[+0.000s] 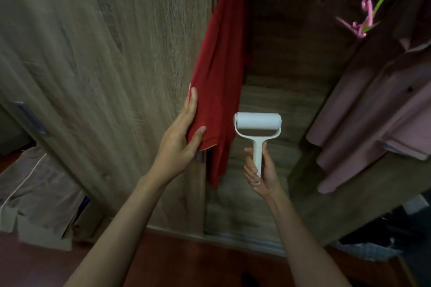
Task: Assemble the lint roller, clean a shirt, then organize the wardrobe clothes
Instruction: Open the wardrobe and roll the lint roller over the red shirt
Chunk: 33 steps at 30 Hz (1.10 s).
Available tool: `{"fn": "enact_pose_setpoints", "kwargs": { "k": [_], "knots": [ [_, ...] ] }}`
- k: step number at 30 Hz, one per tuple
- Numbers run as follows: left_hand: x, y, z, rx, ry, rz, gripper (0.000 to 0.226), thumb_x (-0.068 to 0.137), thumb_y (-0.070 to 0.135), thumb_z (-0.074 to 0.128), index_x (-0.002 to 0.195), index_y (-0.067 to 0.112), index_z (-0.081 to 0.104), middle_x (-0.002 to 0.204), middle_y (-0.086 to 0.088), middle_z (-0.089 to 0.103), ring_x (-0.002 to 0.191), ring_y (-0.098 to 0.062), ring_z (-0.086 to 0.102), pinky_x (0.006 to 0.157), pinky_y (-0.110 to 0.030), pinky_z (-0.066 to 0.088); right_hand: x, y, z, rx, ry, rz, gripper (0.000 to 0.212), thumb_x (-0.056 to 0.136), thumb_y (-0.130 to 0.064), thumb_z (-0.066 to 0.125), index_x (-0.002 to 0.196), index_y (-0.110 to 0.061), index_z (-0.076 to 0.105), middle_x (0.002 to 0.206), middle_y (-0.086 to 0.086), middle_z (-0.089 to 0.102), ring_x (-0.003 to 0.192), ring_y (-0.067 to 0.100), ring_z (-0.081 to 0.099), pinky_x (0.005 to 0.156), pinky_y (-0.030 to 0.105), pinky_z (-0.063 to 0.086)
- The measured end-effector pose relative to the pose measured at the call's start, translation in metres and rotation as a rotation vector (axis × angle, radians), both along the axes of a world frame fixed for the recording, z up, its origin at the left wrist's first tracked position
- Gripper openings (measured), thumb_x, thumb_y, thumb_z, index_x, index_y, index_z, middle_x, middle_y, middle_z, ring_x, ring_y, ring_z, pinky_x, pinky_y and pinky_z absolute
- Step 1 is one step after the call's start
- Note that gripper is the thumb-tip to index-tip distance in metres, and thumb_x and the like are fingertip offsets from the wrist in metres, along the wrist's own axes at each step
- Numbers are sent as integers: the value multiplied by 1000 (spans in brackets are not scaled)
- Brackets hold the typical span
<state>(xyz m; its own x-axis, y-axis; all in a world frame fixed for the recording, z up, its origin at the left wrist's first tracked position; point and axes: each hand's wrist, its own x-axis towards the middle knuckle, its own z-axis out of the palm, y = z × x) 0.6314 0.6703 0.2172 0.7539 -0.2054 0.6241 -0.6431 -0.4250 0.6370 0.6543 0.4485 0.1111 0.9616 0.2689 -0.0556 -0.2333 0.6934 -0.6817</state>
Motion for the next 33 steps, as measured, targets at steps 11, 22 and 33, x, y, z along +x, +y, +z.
{"fn": "enact_pose_setpoints", "kwargs": {
  "k": [11, 22, 33],
  "knots": [
    [5, -35, -34, 138, 0, -24, 66, 96, 11, 56, 153, 15, 24, 162, 2, 19, 147, -6, 22, 117, -20, 22, -17, -43, -2, -38, -15, -136, 53, 65, -60, 75, 86, -11, 72, 39, -1, 39, 24, 7, 32, 25, 14, 21],
    [-24, -107, -98, 128, 260, -102, 41, 91, 26, 44, 124, 16, 65, 118, -1, 70, 105, -18, 66, 91, -31, 52, -88, -106, -16, -42, 158, -481, 51, 88, -53, 41, 81, -13, 71, 40, -1, 37, 24, 6, 30, 27, 15, 17],
    [-106, -279, -113, 198, 368, -603, 38, 88, 14, 51, 122, 17, 67, 119, 3, 70, 102, -8, 65, 90, -23, 50, -273, -208, -39, -7, 240, -872, 49, 80, -54, 50, 80, -9, 71, 39, 1, 34, 24, 8, 26, 26, 14, 21]
  ]
}}
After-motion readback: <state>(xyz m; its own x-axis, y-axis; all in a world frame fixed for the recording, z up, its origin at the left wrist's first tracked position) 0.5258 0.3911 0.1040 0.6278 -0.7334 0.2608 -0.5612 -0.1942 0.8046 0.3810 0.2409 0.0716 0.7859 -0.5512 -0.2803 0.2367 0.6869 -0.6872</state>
